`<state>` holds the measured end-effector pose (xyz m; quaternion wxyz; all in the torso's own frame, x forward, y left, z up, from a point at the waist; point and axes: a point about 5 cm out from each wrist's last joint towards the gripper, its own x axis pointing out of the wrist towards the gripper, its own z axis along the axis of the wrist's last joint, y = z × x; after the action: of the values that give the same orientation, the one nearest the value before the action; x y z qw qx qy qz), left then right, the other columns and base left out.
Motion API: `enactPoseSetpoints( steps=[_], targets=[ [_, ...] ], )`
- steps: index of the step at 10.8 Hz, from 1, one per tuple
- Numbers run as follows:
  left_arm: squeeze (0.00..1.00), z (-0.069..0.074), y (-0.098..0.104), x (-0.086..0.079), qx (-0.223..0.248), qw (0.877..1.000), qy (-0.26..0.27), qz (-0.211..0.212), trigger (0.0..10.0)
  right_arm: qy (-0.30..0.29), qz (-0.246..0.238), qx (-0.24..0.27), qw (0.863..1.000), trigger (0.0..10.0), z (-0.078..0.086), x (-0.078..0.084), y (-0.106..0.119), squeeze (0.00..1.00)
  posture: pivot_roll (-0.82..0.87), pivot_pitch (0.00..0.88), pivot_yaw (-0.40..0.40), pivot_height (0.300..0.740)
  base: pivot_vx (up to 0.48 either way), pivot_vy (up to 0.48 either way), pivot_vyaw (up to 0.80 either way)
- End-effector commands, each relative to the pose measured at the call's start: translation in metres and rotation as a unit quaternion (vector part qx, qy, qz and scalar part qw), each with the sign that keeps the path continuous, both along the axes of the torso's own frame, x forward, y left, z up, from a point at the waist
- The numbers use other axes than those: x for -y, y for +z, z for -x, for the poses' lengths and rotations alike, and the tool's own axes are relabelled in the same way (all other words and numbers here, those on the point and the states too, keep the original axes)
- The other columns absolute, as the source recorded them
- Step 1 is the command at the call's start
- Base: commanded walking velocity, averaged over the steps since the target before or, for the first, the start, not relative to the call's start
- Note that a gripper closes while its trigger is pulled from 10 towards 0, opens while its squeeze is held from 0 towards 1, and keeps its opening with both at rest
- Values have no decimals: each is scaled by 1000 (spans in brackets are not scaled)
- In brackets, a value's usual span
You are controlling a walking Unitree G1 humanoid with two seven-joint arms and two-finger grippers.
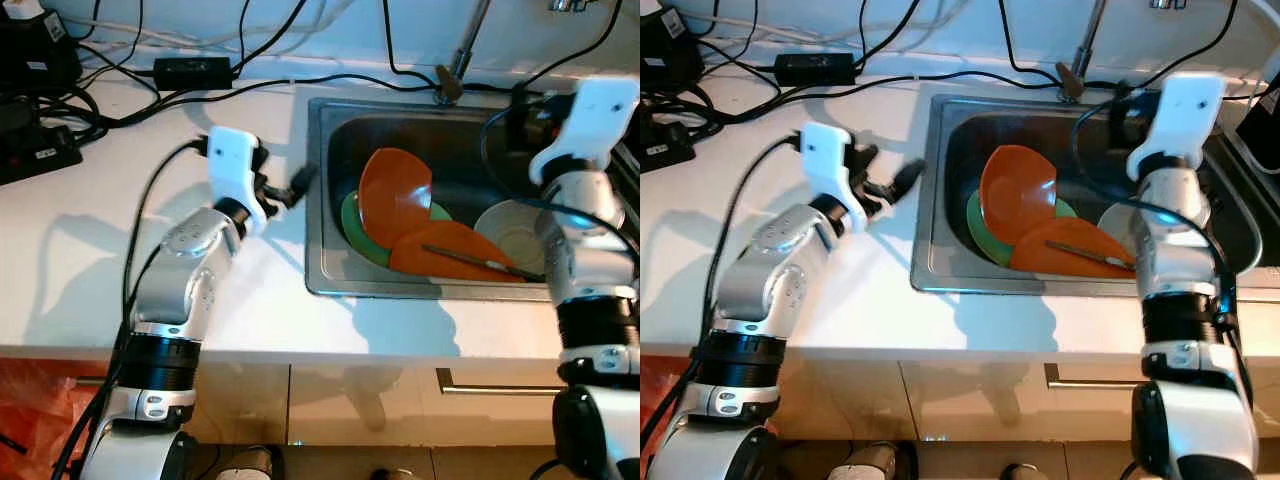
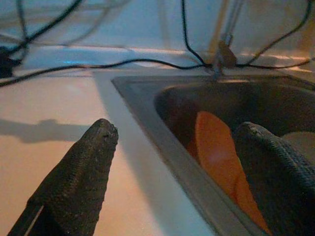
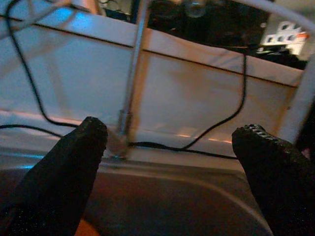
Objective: Kitchen organization
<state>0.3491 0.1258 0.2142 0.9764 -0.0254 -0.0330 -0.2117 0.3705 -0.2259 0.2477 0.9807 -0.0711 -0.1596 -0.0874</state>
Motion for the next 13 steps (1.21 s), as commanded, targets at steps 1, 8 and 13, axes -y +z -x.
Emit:
enactPoseSetpoints(
  steps=[1,8,13],
  targets=[
    [0,2,5,2,17,1000,10,-4,10000,13,-2,-8,1000,10000,2,-6,-3,1000,123,47,-36,740,0,0,0],
    [0,10,-5,3,4,1000,24,-14,10000,74,-24,-30,997,10000,9,-38,-10,0,126,47,-38,740,-35,0,0],
    [0,8,-2,3,8,999,28,-16,10000,73,-25,-35,996,10000,9,-39,-10,0,128,42,-39,740,-301,0,0]
  ],
)
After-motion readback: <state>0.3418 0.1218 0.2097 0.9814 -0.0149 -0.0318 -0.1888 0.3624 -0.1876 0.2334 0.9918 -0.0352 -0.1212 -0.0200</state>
